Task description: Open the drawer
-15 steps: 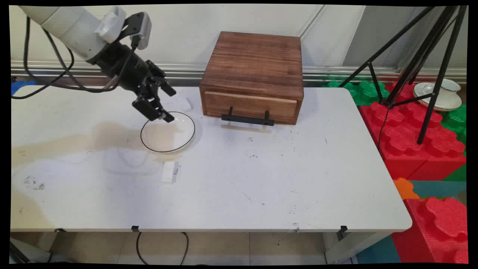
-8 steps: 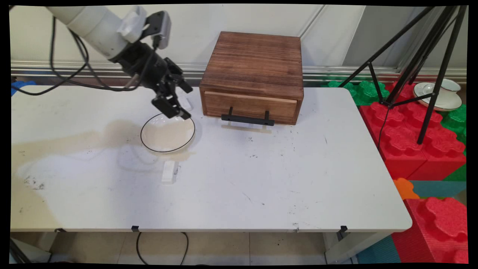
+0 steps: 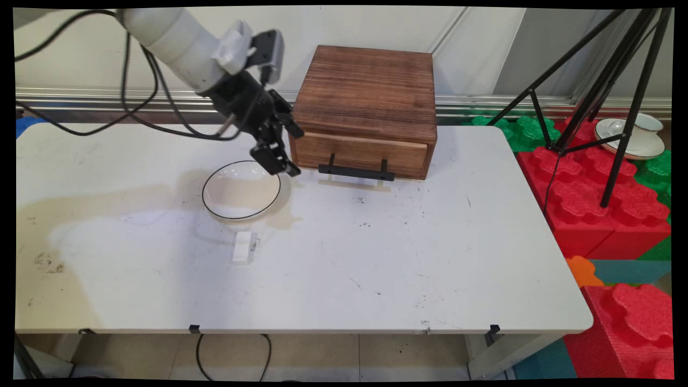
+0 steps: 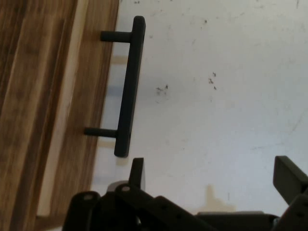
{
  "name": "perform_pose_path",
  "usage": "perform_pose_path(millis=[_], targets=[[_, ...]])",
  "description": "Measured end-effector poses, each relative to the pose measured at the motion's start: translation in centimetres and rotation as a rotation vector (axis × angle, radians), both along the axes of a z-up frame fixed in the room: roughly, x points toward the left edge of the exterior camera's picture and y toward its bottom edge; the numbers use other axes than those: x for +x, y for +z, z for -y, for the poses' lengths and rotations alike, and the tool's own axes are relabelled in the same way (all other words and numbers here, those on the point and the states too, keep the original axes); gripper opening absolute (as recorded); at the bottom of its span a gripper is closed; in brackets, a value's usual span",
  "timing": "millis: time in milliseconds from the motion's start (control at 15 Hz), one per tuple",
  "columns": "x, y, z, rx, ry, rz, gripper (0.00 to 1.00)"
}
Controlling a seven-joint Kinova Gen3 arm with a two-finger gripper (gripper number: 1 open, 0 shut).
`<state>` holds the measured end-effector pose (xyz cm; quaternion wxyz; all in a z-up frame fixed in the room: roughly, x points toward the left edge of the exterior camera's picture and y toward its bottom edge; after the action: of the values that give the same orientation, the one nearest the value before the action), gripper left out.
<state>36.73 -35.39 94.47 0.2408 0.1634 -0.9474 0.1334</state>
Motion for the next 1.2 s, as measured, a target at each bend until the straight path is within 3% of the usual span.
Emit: perform_pose_path(millis=[1200], targets=[[-7.1,-6.9,6.1,-0.012,-0.067,0.102,1.0]])
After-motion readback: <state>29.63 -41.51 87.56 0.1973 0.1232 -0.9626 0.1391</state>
